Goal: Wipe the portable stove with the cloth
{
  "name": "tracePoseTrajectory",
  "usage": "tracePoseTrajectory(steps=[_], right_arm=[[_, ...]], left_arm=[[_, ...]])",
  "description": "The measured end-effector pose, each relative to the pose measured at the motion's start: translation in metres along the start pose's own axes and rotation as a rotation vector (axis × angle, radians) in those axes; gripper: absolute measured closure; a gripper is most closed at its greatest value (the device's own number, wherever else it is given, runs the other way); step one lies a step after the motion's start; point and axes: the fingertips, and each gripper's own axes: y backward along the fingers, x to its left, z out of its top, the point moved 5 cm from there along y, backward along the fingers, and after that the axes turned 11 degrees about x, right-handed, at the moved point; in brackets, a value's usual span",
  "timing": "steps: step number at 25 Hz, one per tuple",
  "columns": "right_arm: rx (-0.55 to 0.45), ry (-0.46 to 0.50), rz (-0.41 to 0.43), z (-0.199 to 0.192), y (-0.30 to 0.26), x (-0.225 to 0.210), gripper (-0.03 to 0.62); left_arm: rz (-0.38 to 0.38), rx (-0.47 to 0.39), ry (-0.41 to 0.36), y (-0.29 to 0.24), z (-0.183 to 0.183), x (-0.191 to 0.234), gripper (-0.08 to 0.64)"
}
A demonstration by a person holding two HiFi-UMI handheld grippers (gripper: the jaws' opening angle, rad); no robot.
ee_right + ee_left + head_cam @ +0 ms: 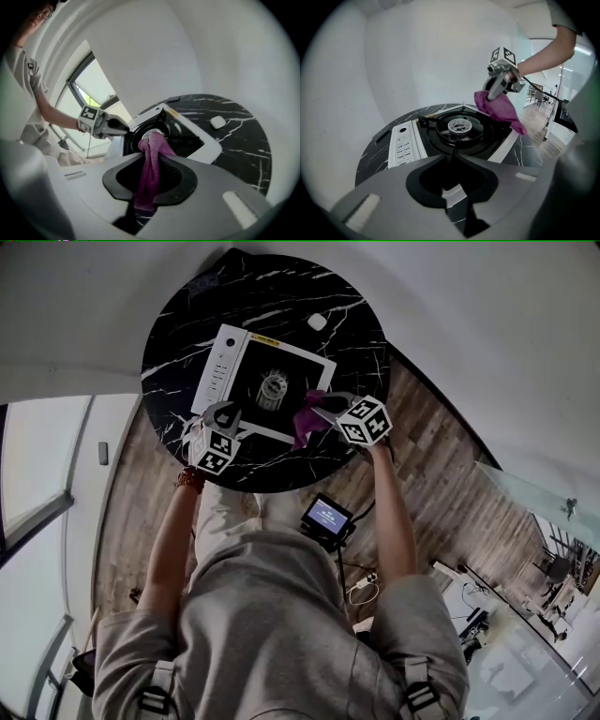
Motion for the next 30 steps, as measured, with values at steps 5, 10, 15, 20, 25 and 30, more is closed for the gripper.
tracePoseTrajectory(steps=[5,10,15,20,25,30], right_arm=[[-0.003,0.047,-0.293,0.018,0.003,-0.041,0.511],[0.047,0.124,-0.41,0.032,-0.022,-0.05,0.508],[0.114,0.165,-0.407,0.036,-0.035,-0.046,0.515],[0.203,0.228,-0.33,0.026,-0.045,-0.023,0.518],[0.214,0.258,-0.272,0.014,-0.05,0.003,0.518],[0.192,0.22,-0.196,-0.002,-0.055,0.024,0.52]], left_arm=[[0.003,-0.015,-0.002,-0.002,-0.002,-0.002,0.508],[-0.009,-0.024,-0.012,0.0,0.002,-0.002,0.5],[-0.012,-0.029,-0.021,-0.002,0.002,0.0,0.492],[-0.009,-0.025,-0.018,-0.003,0.0,-0.003,0.489],[-0.004,-0.031,-0.018,-0.003,0.002,-0.004,0.489],[-0.005,-0.028,-0.02,-0.003,-0.002,-0.005,0.489]])
